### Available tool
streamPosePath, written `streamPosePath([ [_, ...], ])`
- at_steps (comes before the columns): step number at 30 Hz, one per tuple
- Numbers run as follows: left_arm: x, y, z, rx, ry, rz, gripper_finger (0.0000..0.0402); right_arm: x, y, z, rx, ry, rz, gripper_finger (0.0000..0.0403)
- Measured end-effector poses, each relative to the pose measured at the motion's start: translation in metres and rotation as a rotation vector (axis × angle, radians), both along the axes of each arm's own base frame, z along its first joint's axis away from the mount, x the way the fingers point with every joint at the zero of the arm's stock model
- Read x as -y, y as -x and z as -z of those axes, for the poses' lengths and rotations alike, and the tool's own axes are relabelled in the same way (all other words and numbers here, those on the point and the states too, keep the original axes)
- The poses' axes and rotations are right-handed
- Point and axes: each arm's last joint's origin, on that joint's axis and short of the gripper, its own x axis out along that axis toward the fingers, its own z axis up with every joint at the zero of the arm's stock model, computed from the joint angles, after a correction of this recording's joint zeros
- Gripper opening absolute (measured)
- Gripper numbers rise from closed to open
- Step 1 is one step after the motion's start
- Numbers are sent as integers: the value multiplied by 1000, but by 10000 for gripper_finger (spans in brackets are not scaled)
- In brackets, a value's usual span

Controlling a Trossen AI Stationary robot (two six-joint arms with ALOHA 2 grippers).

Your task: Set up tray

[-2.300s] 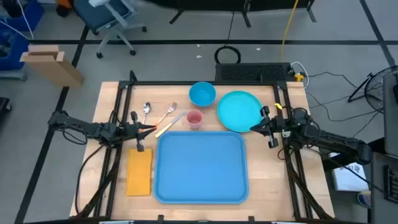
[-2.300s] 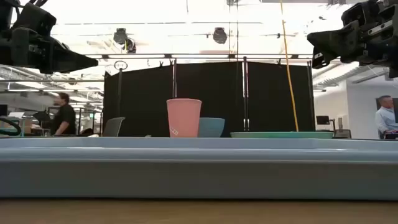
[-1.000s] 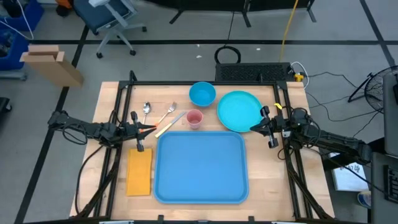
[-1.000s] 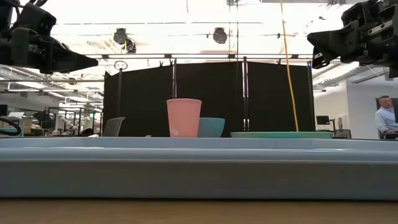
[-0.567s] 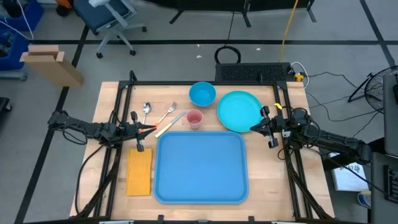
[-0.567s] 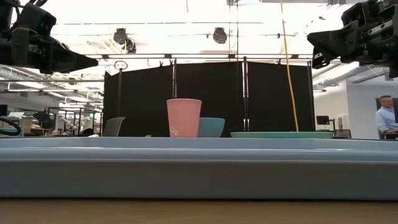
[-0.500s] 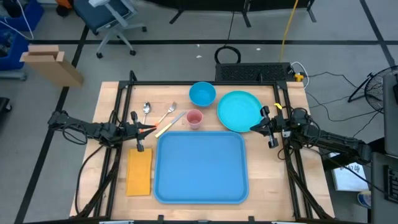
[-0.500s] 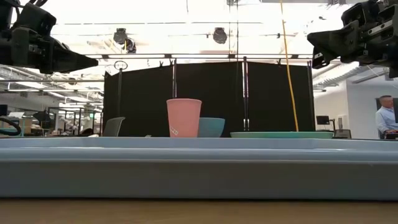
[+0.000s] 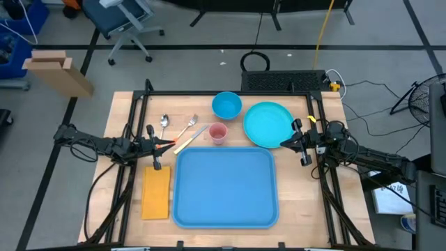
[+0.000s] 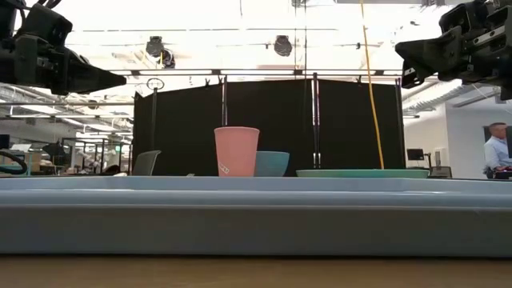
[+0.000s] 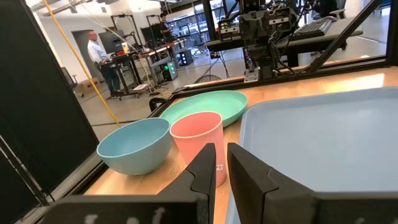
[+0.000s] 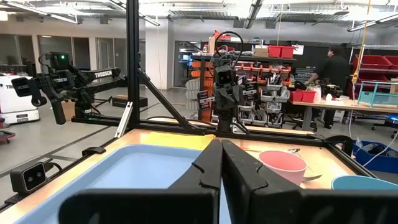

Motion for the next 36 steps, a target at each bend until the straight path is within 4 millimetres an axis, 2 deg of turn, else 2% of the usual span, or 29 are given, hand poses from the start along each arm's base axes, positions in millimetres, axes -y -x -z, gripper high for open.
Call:
streamPosePath([
  [36,0,0,0,-1,-4,0,47,0,1,-4,32,-14,-7,0],
])
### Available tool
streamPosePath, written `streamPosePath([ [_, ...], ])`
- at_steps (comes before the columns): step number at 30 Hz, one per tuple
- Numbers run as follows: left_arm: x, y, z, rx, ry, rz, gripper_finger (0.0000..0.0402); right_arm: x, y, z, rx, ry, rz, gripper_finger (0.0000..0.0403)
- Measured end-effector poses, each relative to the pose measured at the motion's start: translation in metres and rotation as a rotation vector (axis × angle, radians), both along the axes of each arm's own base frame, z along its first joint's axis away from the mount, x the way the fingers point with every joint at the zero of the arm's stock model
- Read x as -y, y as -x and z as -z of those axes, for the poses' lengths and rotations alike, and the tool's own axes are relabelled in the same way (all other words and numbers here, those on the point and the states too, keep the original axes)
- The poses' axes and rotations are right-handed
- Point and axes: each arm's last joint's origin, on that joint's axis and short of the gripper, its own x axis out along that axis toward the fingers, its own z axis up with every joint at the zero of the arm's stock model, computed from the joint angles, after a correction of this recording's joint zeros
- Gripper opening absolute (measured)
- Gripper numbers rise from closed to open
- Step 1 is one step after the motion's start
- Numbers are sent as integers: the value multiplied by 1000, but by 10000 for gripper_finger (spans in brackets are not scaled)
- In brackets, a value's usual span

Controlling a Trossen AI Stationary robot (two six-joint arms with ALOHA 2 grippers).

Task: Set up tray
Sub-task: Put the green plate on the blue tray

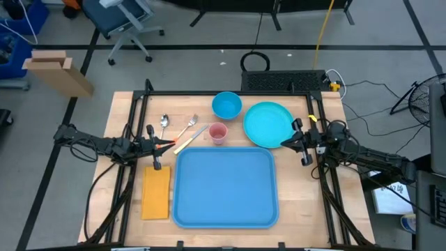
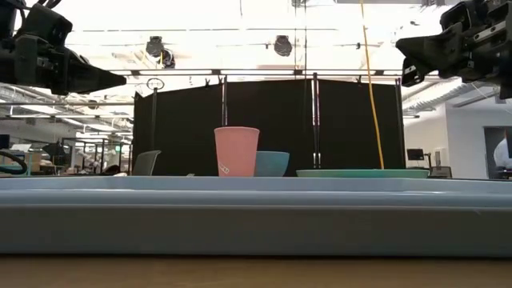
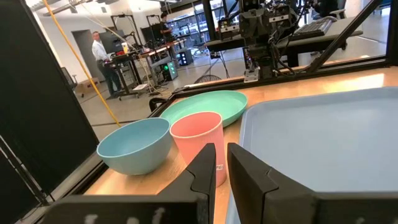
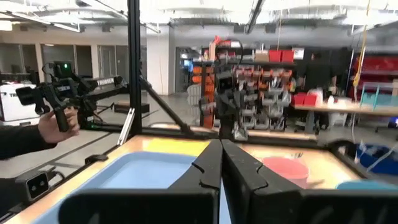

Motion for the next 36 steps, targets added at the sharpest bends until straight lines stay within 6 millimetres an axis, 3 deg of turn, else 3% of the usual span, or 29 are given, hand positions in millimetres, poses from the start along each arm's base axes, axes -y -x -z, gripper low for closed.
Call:
streamPosePath([
  [4,0,0,-2,20,-7,-6,47,0,1,-4,43,17,8,0],
  [8,0,0,-3,42,54,-3,47,4,1,-7,68,-42,146,0],
  [12,0,0,-4,64,96,-3,47,10,-3,4,-58,-105,281,0],
  [21,0,0,-6,90,114,-2,47,29,-18,-52,-354,-210,684,14],
  [26,-1,0,-6,75,48,-27,47,46,-30,-74,-611,-249,898,68],
  [31,-1,0,-6,75,49,-28,47,66,-44,-77,-771,-317,997,158],
  [36,-1,0,-6,76,52,-28,47,86,-47,-65,-942,-365,1075,236],
])
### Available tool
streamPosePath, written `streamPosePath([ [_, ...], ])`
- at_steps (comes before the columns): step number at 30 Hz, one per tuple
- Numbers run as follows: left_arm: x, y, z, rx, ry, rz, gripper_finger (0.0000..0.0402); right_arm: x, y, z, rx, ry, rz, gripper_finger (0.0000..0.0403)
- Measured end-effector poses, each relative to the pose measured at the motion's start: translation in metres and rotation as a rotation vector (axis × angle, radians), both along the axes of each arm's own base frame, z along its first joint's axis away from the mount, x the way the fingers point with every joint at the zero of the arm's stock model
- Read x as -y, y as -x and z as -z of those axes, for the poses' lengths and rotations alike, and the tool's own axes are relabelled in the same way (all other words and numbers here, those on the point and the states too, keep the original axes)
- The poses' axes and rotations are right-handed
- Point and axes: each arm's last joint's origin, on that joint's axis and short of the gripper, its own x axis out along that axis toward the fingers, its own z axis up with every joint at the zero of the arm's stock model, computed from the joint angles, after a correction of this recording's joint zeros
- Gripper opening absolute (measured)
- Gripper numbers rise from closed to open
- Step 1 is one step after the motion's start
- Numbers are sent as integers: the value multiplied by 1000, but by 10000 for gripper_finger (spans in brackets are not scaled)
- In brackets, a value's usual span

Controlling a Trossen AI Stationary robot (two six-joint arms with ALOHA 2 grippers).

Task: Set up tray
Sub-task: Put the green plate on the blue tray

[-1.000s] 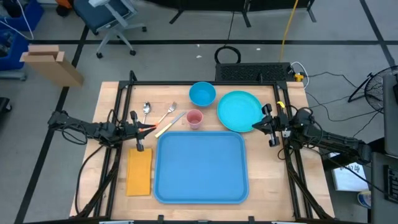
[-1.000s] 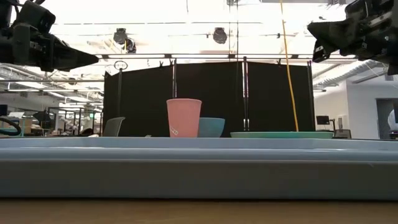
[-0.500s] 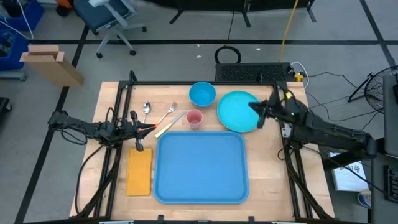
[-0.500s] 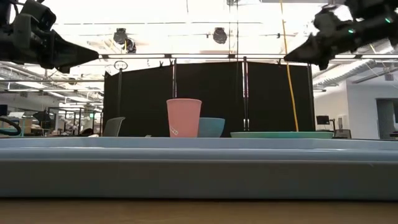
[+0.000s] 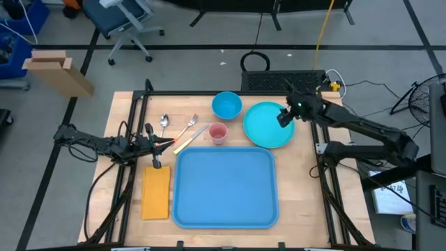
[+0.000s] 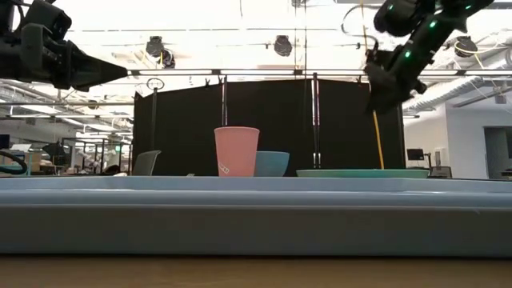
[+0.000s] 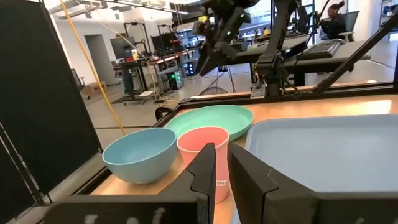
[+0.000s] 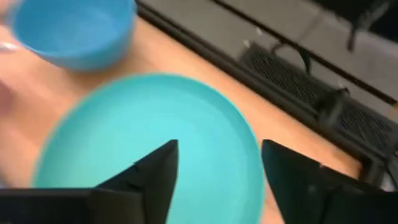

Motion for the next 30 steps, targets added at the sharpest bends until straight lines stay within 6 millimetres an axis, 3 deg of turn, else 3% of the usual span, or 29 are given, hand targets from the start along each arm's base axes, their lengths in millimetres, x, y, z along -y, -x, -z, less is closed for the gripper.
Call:
streamPosePath([
  [6,0,0,0,1,6,1,47,23,6,21,-98,-143,71,271],
  [15,0,0,0,12,46,3,47,52,16,41,-156,-254,110,265],
  [20,0,0,0,13,47,2,47,69,24,47,-153,-317,161,280],
  [30,0,0,0,12,45,1,47,82,17,70,-146,-431,87,278],
])
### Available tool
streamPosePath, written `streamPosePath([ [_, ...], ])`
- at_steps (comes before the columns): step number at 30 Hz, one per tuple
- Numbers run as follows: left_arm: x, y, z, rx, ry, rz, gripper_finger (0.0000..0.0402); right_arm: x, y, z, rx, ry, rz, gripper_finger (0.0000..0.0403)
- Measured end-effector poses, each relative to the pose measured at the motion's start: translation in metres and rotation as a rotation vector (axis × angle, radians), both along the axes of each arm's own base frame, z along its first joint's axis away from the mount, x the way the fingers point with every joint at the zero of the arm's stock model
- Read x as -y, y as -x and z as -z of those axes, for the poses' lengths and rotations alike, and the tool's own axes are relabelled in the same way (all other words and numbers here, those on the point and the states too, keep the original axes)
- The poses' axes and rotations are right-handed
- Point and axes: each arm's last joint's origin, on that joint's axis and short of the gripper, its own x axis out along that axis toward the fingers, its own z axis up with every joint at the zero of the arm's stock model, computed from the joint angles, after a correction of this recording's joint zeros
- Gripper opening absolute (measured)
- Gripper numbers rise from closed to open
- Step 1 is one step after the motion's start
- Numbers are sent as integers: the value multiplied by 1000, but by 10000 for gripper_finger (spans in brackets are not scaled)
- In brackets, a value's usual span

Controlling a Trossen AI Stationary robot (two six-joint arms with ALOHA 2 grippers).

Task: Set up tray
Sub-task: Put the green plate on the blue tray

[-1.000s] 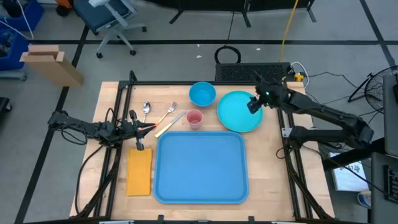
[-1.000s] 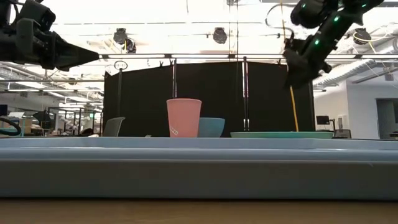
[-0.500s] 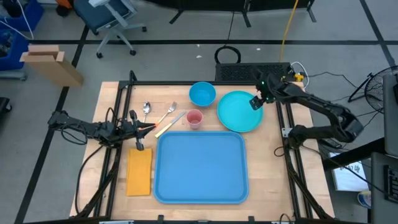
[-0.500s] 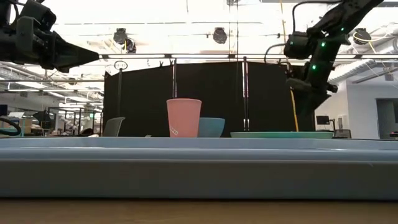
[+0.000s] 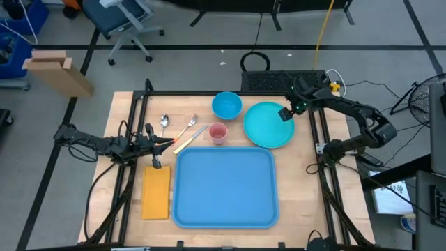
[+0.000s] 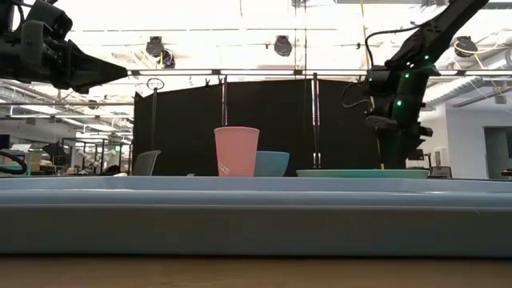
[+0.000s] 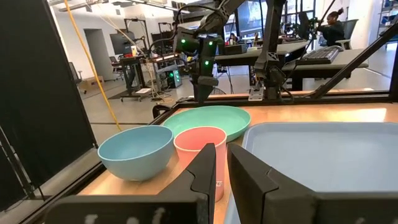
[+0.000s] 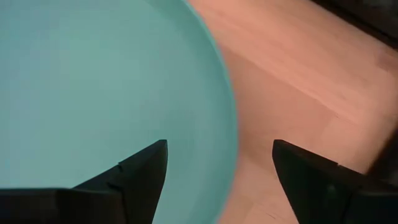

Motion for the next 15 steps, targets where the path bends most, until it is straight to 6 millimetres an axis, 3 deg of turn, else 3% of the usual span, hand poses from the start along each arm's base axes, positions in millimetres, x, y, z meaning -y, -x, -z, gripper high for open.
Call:
streamPosePath([
  [15,0,0,0,-1,-1,-1,47,12,-12,39,-86,-85,7,261],
])
